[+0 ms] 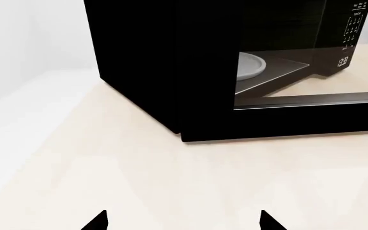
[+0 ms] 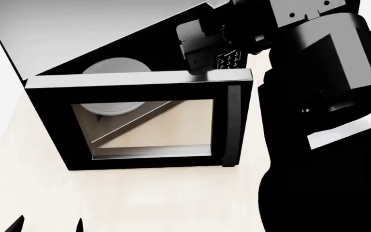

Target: Open the microwave.

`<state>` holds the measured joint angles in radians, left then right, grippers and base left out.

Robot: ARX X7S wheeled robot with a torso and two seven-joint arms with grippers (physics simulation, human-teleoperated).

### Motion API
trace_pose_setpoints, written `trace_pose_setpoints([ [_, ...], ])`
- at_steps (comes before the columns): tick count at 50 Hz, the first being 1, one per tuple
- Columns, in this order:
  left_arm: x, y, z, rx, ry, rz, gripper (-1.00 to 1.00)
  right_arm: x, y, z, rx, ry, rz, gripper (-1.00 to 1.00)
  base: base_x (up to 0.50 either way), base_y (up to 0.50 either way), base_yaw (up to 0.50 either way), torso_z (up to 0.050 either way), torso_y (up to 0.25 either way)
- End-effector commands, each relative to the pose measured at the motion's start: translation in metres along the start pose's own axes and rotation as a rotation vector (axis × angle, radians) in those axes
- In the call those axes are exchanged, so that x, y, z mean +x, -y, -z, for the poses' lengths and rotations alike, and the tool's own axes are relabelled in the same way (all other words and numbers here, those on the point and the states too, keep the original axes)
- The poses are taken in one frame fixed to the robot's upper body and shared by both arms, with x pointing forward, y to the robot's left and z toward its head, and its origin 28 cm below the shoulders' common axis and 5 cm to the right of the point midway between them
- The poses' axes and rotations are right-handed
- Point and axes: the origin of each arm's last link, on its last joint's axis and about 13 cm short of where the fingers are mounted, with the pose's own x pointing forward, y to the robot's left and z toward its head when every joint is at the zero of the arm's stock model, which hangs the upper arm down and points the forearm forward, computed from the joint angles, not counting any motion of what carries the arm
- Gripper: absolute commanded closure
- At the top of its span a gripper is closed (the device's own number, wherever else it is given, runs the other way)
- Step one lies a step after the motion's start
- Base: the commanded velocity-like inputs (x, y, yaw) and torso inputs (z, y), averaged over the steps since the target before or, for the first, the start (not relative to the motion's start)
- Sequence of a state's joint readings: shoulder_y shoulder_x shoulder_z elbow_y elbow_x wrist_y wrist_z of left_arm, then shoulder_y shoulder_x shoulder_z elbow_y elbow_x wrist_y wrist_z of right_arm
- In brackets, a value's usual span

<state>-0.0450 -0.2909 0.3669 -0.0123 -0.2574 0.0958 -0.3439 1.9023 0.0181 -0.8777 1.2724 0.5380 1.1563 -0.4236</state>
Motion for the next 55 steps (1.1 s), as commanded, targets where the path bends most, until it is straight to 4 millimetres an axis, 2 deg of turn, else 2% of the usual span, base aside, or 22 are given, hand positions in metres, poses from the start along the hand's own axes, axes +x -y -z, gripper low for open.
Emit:
trace_pose_setpoints([
  [1, -0.002, 0.0, 0.002, 0.004, -0.013, 0.005, -1.0, 0.002, 0.002, 0.006, 0.001, -0.038, -0.008, -1.0, 0.0, 0.0, 0.0, 0.0, 0.0],
  [10, -0.001, 0.0, 0.002, 0.004, -0.015, 0.003, -1.0, -0.003, -0.004, 0.016, 0.001, -0.064, -0.03, -1.0, 0.0, 0.0, 0.0, 0.0, 0.0],
  [28, -0.001, 0.0, 0.002, 0.002, -0.017, 0.003, -1.0, 0.0, -0.007, 0.029, 0.002, -0.1, -0.061, -1.0, 0.0, 0.0, 0.0, 0.0, -0.002],
  [44, -0.001, 0.0, 0.002, 0.001, -0.017, 0.006, -1.0, -0.01, -0.015, 0.043, -0.013, -0.117, -0.081, -1.0, 0.0, 0.0, 0.0, -0.001, -0.003],
  [55, -0.001, 0.0, 0.002, 0.001, -0.018, 0.006, -1.0, -0.007, -0.018, 0.051, -0.014, -0.125, -0.112, -1.0, 0.0, 0.0, 0.0, -0.001, -0.003],
])
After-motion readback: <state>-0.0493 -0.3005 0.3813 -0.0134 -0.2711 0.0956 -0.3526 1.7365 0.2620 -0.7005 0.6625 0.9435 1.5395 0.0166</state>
